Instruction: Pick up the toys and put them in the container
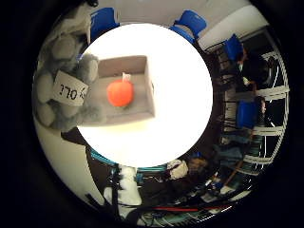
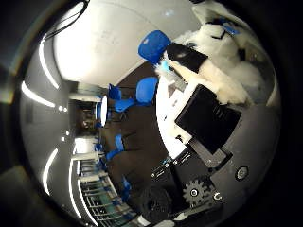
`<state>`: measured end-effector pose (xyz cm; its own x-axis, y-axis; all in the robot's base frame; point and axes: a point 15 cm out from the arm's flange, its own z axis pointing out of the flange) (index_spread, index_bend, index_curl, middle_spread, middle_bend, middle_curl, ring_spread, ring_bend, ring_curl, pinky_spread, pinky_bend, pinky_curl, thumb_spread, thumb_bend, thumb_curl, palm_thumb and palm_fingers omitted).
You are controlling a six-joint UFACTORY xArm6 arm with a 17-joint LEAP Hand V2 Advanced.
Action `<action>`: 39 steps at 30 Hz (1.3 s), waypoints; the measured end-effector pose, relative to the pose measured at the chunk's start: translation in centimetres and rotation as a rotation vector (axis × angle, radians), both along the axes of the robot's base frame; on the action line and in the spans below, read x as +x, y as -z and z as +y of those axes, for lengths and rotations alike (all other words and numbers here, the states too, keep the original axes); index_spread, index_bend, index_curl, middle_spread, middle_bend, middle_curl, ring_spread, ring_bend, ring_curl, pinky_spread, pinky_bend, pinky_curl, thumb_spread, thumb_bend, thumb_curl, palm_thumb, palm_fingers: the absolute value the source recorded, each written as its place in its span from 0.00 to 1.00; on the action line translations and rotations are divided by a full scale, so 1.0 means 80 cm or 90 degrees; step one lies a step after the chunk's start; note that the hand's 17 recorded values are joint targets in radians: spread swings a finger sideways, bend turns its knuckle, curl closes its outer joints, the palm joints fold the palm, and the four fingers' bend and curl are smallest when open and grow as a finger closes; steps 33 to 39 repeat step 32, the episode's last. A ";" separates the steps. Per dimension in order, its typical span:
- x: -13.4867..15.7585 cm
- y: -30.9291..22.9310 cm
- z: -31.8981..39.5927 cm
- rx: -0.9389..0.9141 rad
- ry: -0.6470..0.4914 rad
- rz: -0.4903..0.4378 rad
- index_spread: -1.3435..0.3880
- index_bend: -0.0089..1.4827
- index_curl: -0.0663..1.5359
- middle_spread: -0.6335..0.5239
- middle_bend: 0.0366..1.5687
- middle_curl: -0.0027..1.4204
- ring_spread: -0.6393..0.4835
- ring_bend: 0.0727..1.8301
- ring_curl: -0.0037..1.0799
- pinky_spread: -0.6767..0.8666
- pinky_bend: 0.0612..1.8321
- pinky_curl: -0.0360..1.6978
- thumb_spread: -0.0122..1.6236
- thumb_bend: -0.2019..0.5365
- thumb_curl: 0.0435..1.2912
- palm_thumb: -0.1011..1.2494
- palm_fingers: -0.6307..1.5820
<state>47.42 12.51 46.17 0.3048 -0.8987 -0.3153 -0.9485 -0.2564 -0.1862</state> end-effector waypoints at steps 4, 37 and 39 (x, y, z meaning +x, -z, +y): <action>0.005 0.026 0.010 -0.001 0.005 0.036 0.59 0.25 0.48 0.40 0.64 0.36 0.37 0.69 0.44 0.12 0.55 0.34 0.66 0.25 0.42 0.67 0.69; -0.060 0.038 0.001 -0.023 -0.038 0.151 0.51 0.13 0.28 0.51 0.28 0.24 0.75 0.29 0.16 0.79 0.38 0.19 0.76 0.25 0.31 0.57 0.40; -0.060 0.038 0.001 -0.023 -0.038 0.151 0.51 0.13 0.28 0.51 0.28 0.24 0.75 0.29 0.16 0.79 0.38 0.19 0.76 0.25 0.31 0.57 0.40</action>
